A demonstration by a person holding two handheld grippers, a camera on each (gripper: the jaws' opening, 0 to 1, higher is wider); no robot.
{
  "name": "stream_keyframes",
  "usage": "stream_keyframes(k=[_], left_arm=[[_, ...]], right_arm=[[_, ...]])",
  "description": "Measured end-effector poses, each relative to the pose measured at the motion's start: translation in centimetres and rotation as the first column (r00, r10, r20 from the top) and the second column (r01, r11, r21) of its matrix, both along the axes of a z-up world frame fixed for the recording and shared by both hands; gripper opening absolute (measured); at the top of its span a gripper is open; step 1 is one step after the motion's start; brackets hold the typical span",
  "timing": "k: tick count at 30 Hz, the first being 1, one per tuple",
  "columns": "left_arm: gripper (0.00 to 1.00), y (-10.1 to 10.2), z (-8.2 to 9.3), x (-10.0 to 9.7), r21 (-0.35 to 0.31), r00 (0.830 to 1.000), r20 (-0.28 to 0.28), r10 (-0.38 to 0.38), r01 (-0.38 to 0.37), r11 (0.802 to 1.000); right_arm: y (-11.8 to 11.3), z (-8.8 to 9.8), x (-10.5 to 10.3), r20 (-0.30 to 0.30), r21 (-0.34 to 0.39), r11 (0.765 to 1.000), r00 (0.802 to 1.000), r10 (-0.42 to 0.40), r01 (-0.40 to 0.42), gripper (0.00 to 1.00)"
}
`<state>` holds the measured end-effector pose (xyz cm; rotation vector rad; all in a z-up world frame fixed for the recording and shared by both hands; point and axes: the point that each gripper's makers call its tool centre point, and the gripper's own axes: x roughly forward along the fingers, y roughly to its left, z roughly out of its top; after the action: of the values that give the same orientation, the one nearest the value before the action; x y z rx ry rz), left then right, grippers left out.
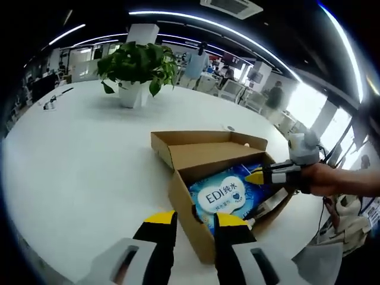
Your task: Operate the shoe box by opening the lid, removing the specified soft item, and placing it in the target area until the item is outside and the box remains undamaged.
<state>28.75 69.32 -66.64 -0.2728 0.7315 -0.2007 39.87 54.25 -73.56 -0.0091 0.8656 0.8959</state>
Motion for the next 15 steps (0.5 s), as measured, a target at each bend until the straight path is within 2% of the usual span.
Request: stream_keyframes(k=[15], left_arm=[[0.25,-1.0,0.34,0.53,0.003,1.0,0.005,-0.027,0.027,1.0]], right_arm=[[-0.05,0.26,-0.38,0.004,-0.003,1.0,1.0,-0.008,0.008,0.0]])
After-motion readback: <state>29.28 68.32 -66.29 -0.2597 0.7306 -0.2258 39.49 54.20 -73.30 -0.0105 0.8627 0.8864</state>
